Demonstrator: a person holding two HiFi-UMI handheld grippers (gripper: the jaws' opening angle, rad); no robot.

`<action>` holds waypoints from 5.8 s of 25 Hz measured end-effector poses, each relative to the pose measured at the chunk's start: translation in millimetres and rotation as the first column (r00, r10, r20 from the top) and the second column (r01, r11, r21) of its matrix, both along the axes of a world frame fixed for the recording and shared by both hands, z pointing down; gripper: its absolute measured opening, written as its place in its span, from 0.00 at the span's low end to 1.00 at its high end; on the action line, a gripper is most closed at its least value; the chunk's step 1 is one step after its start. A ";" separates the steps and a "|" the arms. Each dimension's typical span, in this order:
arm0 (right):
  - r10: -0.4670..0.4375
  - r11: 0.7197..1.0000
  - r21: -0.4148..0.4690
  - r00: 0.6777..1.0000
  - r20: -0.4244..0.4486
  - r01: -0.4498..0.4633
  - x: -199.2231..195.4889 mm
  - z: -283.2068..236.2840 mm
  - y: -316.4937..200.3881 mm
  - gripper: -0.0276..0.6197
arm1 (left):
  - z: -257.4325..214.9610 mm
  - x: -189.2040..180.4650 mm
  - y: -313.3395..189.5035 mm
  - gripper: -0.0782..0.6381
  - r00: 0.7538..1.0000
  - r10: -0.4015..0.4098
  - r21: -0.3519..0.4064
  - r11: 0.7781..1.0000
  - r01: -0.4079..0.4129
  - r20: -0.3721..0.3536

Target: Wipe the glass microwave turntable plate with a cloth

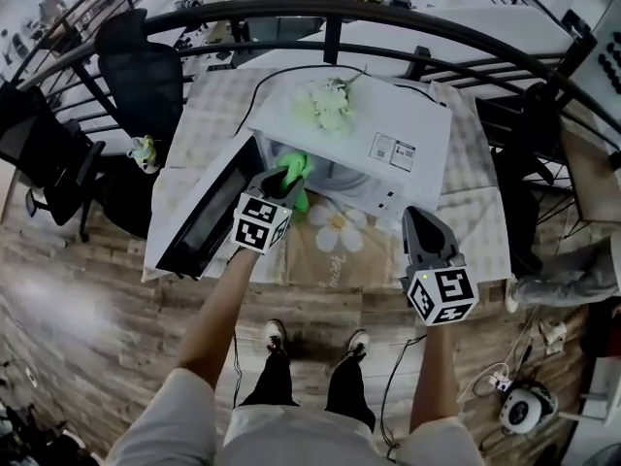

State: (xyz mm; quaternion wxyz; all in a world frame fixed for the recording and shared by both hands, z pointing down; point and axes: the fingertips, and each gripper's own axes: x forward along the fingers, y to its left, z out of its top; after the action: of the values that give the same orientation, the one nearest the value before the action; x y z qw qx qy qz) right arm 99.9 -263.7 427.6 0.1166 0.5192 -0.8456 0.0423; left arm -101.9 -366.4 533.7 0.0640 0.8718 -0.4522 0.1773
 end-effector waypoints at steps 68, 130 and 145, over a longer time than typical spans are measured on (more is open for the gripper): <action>0.023 0.994 -0.103 0.998 -0.057 -0.029 12.9 75.2 -15.3 0.06 | 104.1 181.4 -64.2 0.27 0.925 0.359 -0.100 0.932 -0.348 0.128; 0.035 0.995 -0.091 0.997 -0.074 -0.041 11.3 50.0 -7.4 0.07 | 110.4 168.3 -37.4 0.27 0.915 0.383 -0.147 0.919 -0.365 0.129; 0.064 0.994 0.096 0.991 -0.119 -0.053 17.9 -102.0 14.3 0.06 | -76.5 57.0 60.7 0.27 0.986 0.162 0.069 0.984 -0.164 0.032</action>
State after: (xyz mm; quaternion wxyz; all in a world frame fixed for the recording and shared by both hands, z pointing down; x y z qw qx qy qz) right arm 117.8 -249.4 325.6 0.1425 0.5504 -0.8223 -0.0250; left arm -44.9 -305.7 457.2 0.0123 0.9052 -0.3861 0.1772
